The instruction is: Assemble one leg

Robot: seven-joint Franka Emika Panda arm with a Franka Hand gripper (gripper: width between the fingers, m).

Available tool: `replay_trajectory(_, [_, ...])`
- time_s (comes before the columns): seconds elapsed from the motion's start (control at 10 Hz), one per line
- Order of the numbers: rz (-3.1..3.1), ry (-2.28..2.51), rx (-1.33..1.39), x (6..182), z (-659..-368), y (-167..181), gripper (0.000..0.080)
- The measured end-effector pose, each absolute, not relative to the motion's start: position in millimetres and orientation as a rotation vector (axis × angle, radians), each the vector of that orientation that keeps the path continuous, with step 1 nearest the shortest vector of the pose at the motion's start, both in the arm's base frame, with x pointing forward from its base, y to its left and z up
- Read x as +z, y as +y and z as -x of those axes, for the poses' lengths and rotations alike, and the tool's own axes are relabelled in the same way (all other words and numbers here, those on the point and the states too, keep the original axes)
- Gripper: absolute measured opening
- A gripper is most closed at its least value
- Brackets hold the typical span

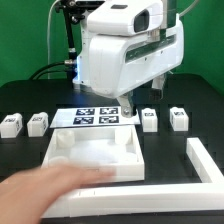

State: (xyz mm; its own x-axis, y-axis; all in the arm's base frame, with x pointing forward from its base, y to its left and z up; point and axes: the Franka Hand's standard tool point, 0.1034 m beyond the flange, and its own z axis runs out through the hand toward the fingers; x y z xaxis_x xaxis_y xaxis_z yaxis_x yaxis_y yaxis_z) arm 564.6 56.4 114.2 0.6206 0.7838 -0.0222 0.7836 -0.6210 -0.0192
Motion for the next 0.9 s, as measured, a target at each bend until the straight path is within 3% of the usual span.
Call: replay_trajectory(0.9, [2.820, -1.363, 0.048, 112.7, -564.1, 56.4, 0.0650])
